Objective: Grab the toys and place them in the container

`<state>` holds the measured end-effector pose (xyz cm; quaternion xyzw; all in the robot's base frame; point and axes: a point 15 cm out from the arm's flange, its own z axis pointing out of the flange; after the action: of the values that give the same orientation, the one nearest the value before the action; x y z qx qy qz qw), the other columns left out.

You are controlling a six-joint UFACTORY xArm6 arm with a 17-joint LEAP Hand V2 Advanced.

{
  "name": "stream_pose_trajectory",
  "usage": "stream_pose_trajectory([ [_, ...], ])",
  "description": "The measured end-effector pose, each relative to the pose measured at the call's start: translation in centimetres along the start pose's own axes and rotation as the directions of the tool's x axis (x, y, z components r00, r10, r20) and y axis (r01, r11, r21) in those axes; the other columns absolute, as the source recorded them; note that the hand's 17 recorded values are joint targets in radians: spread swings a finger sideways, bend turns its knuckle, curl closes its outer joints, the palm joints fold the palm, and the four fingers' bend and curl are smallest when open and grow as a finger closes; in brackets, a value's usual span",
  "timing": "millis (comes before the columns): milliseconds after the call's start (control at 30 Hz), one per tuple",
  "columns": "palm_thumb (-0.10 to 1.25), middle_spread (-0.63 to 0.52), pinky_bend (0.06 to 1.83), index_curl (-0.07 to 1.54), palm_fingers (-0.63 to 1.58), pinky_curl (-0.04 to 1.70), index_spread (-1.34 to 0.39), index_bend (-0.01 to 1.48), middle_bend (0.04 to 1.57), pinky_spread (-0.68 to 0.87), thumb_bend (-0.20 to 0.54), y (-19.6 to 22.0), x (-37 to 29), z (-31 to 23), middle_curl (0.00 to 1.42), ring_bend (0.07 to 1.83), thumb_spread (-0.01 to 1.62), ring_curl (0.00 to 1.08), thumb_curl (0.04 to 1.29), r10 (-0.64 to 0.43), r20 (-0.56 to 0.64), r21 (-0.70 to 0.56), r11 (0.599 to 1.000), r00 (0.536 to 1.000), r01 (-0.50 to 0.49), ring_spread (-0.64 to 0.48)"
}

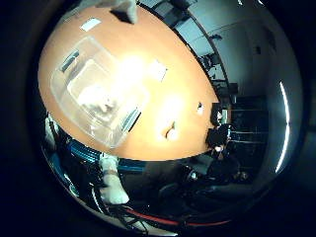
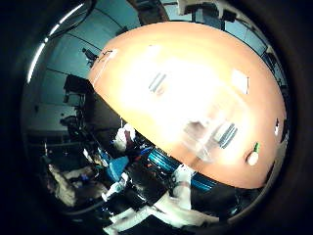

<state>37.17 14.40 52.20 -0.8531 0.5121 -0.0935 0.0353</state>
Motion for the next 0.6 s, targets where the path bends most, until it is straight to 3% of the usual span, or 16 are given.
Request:
stream_pose_trajectory([
  [367, 0.31, -0.02, 0.59, 0.29, 0.15, 0.46, -0.42, 0.16, 0.24, 0.51, -0.026, 2.9, 5.1, -1.1, 0.34, 0.48, 1.03, 0.28, 0.26, 0.051, -0.031, 0.0, 0.999, 0.998, -0.051, 0.17],
  [600, 0.32, -0.02, 0.56, 0.28, 0.19, 0.4, -0.42, 0.16, 0.25, 0.49, -0.024, 8.5, 13.9, -0.5, 0.34, 0.47, 1.03, 0.26, 0.26, 0.155, -0.074, -0.034, 0.987, 0.985, -0.158, 0.17],
])
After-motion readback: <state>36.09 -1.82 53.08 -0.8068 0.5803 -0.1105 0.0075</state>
